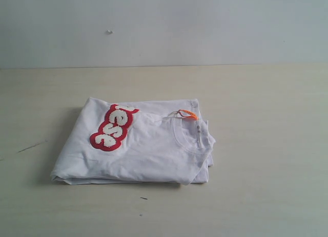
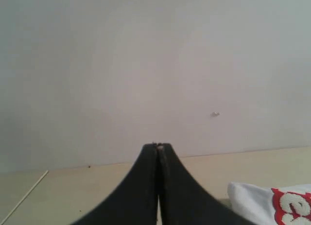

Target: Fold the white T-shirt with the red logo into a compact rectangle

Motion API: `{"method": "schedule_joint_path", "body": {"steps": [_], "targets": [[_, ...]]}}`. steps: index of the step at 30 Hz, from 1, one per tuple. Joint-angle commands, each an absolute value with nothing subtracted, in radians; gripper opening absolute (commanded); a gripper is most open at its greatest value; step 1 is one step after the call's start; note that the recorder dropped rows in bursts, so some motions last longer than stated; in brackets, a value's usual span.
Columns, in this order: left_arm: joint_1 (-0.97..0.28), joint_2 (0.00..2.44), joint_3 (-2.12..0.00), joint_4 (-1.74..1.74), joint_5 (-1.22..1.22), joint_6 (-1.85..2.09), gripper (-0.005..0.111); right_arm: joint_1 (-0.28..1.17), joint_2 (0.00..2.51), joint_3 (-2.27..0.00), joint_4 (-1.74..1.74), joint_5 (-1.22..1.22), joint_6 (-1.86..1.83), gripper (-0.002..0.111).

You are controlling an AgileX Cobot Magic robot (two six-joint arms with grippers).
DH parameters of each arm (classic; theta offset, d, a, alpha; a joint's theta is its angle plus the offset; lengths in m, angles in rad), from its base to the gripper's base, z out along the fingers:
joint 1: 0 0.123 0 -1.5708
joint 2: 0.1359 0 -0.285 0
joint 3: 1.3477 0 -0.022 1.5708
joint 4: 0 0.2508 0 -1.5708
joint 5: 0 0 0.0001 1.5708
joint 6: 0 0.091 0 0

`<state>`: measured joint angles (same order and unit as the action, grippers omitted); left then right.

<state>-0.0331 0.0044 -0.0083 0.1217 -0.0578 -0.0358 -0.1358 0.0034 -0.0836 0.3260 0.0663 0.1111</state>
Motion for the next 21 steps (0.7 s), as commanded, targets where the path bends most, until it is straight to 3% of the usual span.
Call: {"method": "schedule_joint_path", "body": {"steps": [1, 7, 13, 21], "targets": [[-0.03, 0.0, 0.0, 0.127, -0.076, 0.0, 0.0, -0.142, 0.0, -0.078, 0.329, 0.069, 0.111, 0.0], [-0.03, 0.0, 0.0, 0.127, -0.012, 0.0, 0.0, -0.142, 0.0, -0.078, 0.329, 0.069, 0.111, 0.0], [-0.03, 0.0, 0.0, 0.127, 0.247, 0.011, 0.0, -0.142, 0.0, -0.078, 0.329, 0.069, 0.111, 0.0], [-0.03, 0.0, 0.0, 0.098, 0.324, 0.007, 0.0, -0.142, 0.0, -0.078, 0.329, 0.069, 0.111, 0.0]]}}
